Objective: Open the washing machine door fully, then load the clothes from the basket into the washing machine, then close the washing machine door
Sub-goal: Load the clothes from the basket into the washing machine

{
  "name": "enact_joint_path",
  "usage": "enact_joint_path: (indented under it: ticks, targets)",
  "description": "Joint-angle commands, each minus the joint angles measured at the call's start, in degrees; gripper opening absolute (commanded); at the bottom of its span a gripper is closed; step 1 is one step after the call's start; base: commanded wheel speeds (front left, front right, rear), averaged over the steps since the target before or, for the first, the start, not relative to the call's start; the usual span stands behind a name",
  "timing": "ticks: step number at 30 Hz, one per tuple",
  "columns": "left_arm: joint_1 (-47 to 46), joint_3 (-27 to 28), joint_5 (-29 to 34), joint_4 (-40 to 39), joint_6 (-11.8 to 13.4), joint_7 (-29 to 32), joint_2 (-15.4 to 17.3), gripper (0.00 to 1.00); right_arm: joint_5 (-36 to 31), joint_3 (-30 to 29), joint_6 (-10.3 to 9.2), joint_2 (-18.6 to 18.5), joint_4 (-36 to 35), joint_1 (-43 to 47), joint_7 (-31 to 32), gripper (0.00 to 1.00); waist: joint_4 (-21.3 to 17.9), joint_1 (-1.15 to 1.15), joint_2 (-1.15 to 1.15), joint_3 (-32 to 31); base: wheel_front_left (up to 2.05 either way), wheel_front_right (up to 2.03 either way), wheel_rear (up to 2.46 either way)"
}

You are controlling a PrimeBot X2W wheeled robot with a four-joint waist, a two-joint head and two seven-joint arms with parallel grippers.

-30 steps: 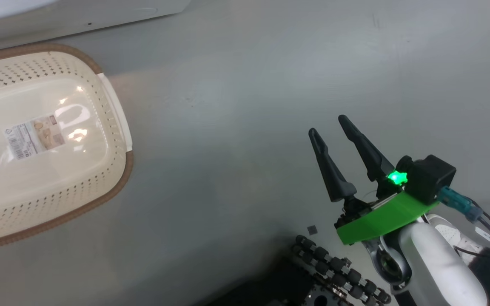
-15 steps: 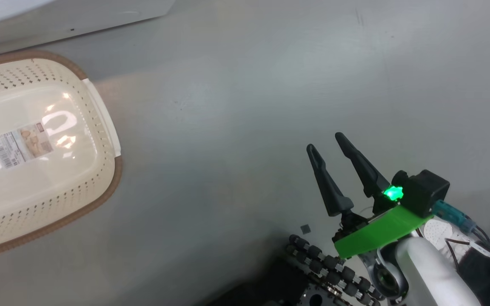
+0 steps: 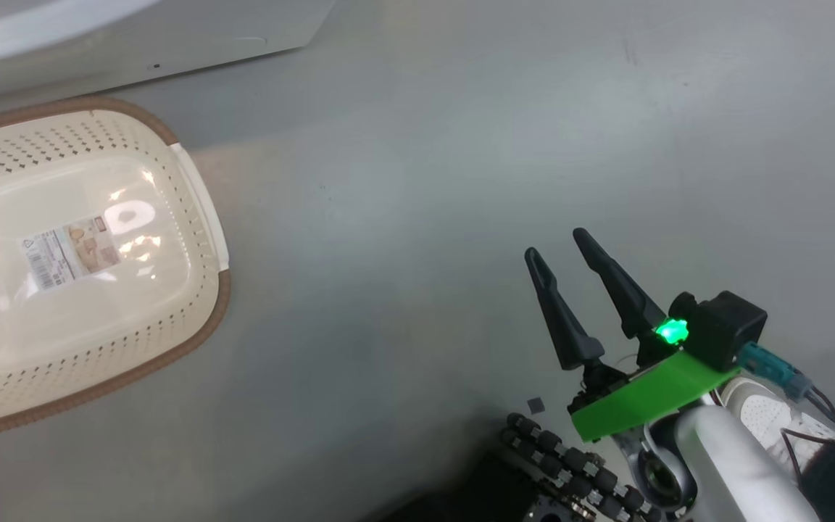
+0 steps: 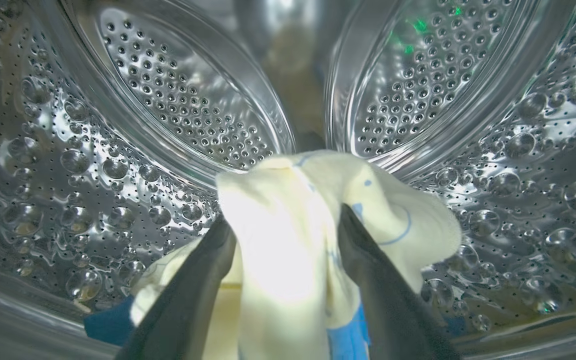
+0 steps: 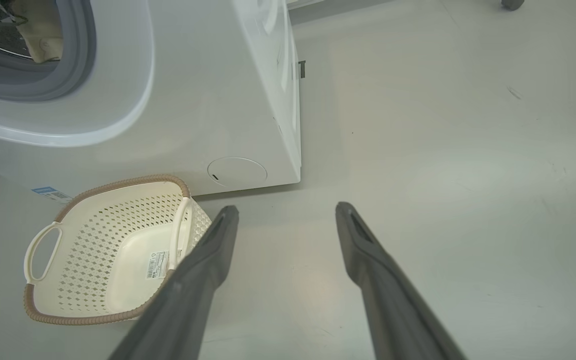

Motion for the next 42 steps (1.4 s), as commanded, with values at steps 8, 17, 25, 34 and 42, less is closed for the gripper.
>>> enact_joint_path:
  ticks: [8,17,25,34,42]
  targets:
    - [-1.4,-0.5,-1.1,0.1,0.8,0.5,-0.8,1.0,0.4,-0.2,-0.16,-0.5,-0.8,1.6,-0.4,1.0,1.3,0.0,0.0,-1.3,0.0,0.0,0.0]
    - [1.7,-0.1,-2.8,1.1,2.1,2.1,-2.5,1.0,0.1,-1.2,-0.16,-0.7,-0.8,1.2,-0.4,1.0,3.1,0.0,0.0,-3.5,0.0,0.0,0.0]
    - [4.9,1.1,-5.4,1.5,3.0,2.0,-4.4,1.0,-0.2,-2.3,-0.16,-1.2,-0.8,0.5,-0.4,1.0,5.5,0.0,0.0,-5.9,0.0,0.0,0.0]
    - [8.3,1.1,-7.1,1.7,2.4,0.9,-7.1,1.0,-0.5,-3.2,-0.16,-1.4,-0.6,-0.4,-0.4,1.0,8.4,0.0,0.0,-8.6,0.0,0.0,0.0]
    - [11.8,1.2,-8.9,1.8,0.8,-0.5,-9.0,1.0,-0.9,-4.2,-0.16,-1.6,-0.3,-0.9,-0.4,1.0,10.8,0.0,0.0,-11.0,0.0,0.0,0.0]
